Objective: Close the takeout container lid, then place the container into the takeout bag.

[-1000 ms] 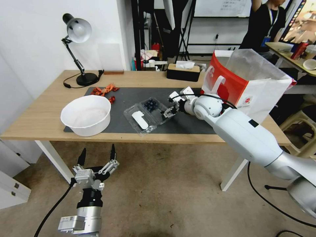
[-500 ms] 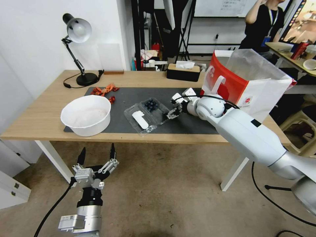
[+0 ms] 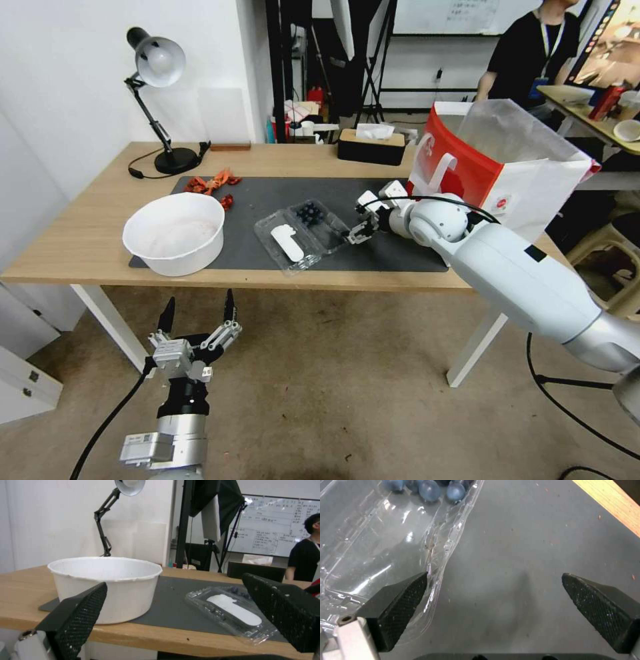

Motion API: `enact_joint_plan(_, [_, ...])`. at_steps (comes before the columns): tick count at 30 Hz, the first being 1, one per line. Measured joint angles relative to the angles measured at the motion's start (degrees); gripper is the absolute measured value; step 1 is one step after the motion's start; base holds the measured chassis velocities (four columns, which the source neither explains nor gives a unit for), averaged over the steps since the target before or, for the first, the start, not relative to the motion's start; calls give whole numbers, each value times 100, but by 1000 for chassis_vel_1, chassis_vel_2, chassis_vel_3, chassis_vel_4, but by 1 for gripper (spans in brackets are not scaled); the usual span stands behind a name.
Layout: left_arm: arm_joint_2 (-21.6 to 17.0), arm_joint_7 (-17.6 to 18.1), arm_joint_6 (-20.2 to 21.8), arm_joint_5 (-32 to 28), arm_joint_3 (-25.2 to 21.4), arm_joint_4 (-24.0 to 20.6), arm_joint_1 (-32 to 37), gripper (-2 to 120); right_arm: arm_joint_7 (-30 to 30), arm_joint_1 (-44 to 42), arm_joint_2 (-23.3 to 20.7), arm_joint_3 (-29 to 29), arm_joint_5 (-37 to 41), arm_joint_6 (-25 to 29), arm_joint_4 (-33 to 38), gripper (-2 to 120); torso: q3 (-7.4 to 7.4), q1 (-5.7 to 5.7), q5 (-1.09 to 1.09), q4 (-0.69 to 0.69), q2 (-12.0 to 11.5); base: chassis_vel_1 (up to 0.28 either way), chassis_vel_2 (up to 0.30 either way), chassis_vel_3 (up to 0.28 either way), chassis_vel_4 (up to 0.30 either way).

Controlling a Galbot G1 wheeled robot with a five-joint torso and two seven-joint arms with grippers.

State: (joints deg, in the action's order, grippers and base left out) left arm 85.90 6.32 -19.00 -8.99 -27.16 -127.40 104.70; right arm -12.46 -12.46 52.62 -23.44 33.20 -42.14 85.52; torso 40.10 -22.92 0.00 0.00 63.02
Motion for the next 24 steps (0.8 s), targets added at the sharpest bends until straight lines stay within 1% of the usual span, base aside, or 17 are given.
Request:
enact_joint_plan(16, [-26,25,0,10,21,34,-33,100,14,-339,-476,126,115,0,559,100,0,0,0,0,0,0,0,0,0])
enact_joint_plan(24, [-5,22,6,37,65,73,-49,100,32,-537,-601,236,133,2,734,100,0,0,0,0,0,0,0,0,0])
